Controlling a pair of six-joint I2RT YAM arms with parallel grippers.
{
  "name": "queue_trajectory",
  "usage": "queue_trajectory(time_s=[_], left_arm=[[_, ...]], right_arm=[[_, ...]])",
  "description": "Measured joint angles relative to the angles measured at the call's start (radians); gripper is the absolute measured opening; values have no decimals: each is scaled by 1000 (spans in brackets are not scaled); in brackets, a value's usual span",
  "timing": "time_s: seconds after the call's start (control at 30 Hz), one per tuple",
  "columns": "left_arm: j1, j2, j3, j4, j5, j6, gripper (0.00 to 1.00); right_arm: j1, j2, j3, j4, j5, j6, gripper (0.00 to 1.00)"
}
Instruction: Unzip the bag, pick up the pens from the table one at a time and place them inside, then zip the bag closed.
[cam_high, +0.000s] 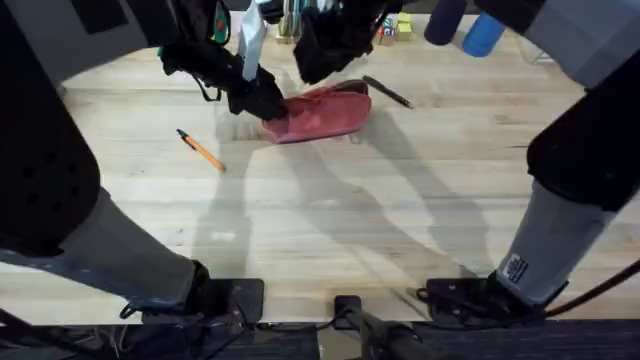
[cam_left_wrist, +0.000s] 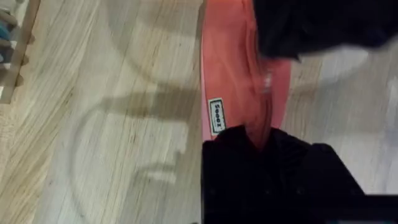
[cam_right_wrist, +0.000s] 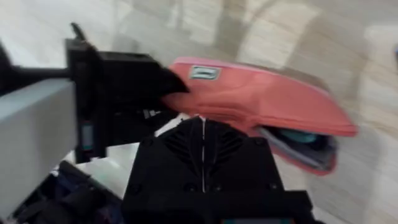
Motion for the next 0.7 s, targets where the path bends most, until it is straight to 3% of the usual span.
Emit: queue_trajectory(time_s=[0.27,0.7], left_arm=[[0,0,0,0,0,0,42],[0,0,0,0,0,0,42]], right_arm=[[59,0,0,7,-39,24,34],[61,0,0,8,-45,29,32]])
